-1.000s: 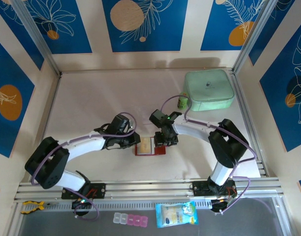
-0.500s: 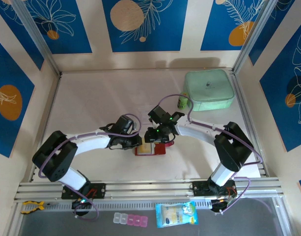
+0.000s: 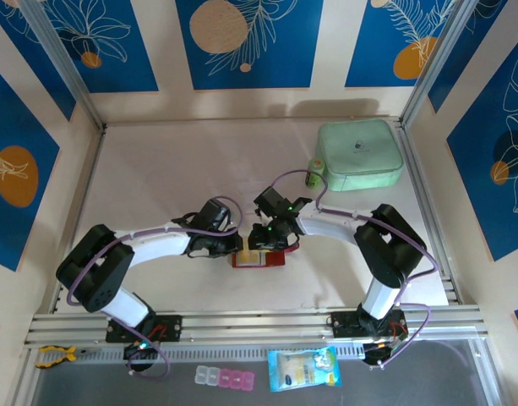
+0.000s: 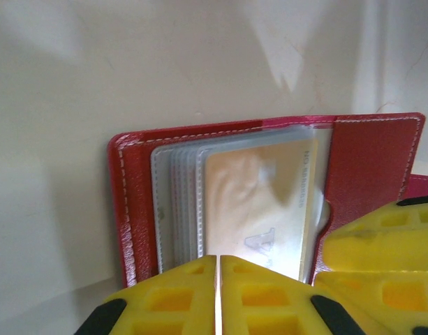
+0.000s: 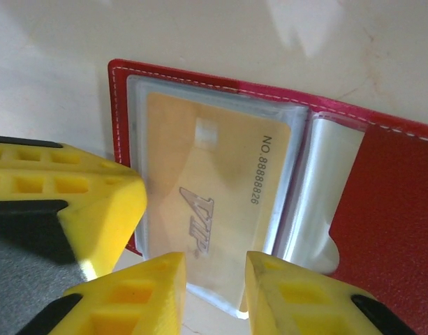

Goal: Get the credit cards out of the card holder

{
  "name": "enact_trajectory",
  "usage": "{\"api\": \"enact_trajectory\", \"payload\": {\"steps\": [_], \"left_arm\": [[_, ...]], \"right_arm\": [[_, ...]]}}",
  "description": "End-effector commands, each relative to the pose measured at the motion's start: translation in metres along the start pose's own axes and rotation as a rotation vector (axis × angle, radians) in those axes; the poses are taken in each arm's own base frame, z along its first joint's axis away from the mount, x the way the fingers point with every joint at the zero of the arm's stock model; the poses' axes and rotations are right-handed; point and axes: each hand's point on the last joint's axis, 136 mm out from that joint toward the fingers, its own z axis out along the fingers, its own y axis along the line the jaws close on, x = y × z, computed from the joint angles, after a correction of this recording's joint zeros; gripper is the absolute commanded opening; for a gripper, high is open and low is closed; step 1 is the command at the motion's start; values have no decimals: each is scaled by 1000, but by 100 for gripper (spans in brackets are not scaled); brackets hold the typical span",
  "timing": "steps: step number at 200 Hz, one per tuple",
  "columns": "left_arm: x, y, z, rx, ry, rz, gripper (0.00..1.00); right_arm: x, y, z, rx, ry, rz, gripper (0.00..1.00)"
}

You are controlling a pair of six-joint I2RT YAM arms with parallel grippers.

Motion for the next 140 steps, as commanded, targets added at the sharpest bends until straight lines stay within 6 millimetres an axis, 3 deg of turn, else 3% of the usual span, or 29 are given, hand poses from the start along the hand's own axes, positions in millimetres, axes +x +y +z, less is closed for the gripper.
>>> {"api": "enact_trajectory", "payload": {"steps": [1, 90, 140], "left_arm": [[9, 13, 3, -53, 25, 7, 11], [10, 16, 3, -63, 27, 4, 11], [2, -2, -8, -21, 5, 12, 13]], "right_arm": [[7, -6, 9, -4, 37, 32, 28], [8, -12, 14, 3, 42, 46, 20], [6, -11, 3, 10, 18, 45, 26]]}}
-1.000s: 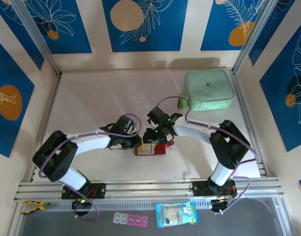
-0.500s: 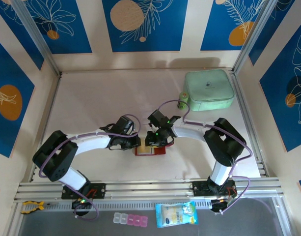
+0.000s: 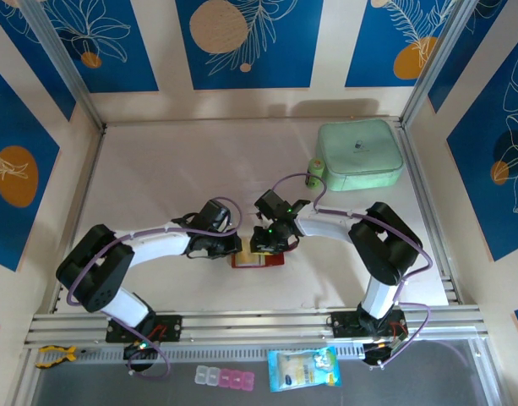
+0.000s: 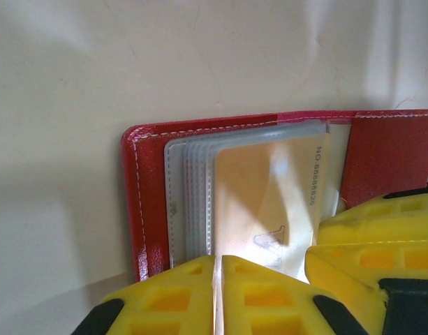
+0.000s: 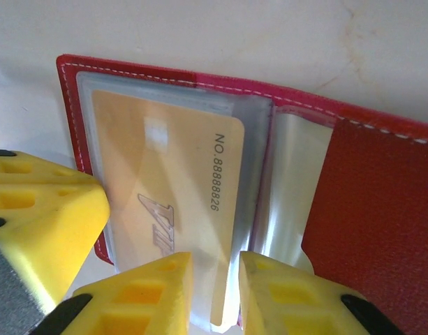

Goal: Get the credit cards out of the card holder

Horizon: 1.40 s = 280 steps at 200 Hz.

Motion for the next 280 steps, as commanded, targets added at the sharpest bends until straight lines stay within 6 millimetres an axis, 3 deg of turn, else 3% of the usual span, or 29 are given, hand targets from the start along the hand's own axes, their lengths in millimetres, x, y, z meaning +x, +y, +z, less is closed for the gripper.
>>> {"api": "enact_trajectory", "payload": {"steps": [1, 30, 80, 155, 203, 280], "left_arm": [[0, -7, -8, 3, -3, 20, 13], [-3, -16, -13, 26, -12, 28, 14], [4, -22, -4, 59, 16, 27, 12], [11, 4, 3, -45, 42, 42, 9], [12, 7, 3, -62, 43, 45, 9], [11, 4, 1, -52, 37, 43, 11]], "right_arm": [[3, -2, -8, -1, -5, 14, 26], [1, 0, -17, -11, -28, 14, 28], [-3, 7, -17, -92, -28, 27, 26], [-2, 8, -7, -142, -3, 35, 22], [-1, 6, 0, -148, 14, 41, 21], [1, -17, 7, -39, 12, 65, 24]]}}
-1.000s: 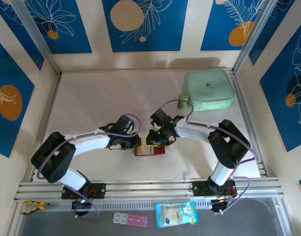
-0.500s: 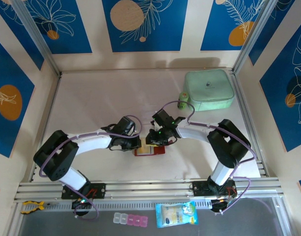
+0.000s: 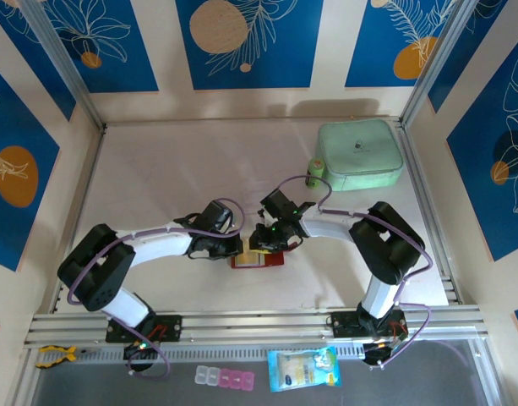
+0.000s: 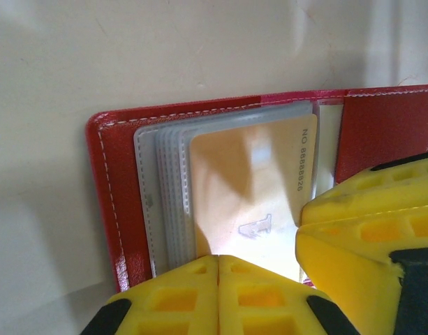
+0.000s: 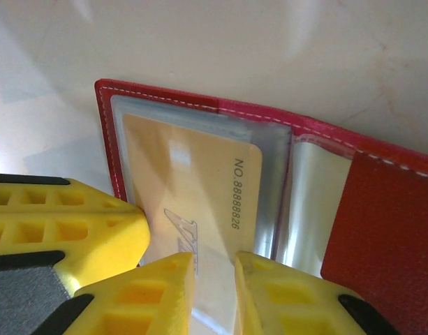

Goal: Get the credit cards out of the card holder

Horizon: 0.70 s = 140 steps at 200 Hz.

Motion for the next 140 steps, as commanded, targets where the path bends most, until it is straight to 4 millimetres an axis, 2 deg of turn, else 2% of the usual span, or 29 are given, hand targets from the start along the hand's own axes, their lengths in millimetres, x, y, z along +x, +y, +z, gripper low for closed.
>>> {"api": "enact_trajectory", "payload": {"steps": [1, 34, 94, 140], "left_arm": [[5, 7, -1, -44, 15, 4, 11], [2, -2, -2, -7, 8, -2, 15], [-1, -5, -10, -13, -10, 6, 18], [-5, -6, -18, -21, -37, 12, 23]], "right_arm": [[8, -23, 2, 87, 19, 36, 24], [8, -24, 0, 99, 15, 29, 24], [5, -22, -12, 113, -16, 12, 24], [4, -11, -18, 64, -33, -5, 24]]}}
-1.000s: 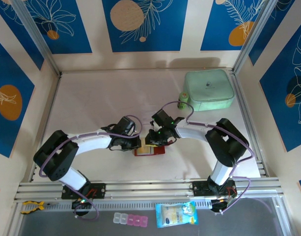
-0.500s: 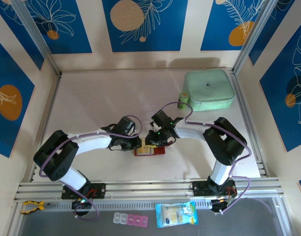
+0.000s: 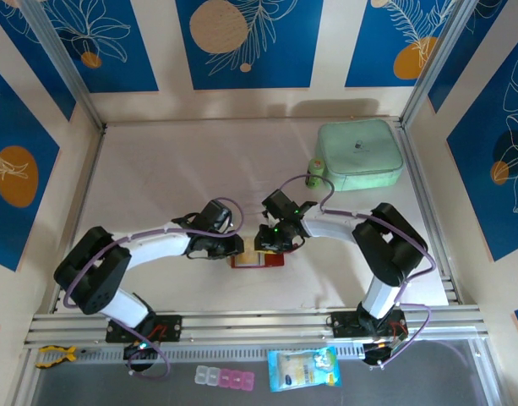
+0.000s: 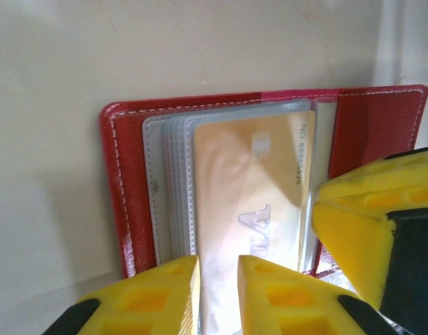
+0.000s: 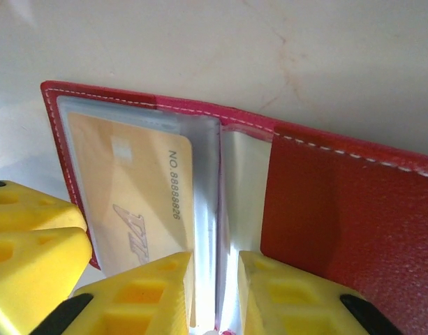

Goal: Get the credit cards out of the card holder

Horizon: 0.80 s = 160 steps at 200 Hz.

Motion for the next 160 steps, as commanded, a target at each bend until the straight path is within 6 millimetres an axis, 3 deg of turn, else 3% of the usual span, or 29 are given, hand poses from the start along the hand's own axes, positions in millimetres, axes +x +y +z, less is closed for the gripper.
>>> {"api": "enact_trajectory", "payload": {"steps": [1, 70, 160], "left_arm": [[-5, -6, -10, -13, -30, 15, 23], [1, 8, 0, -55, 0, 12, 17], [7, 18, 6, -84, 26, 11, 16]], "right_arm": [[2, 3, -11, -20, -13, -15, 24], [6, 15, -3, -106, 21, -15, 24], [10, 10, 10, -110, 53, -2, 24]]}}
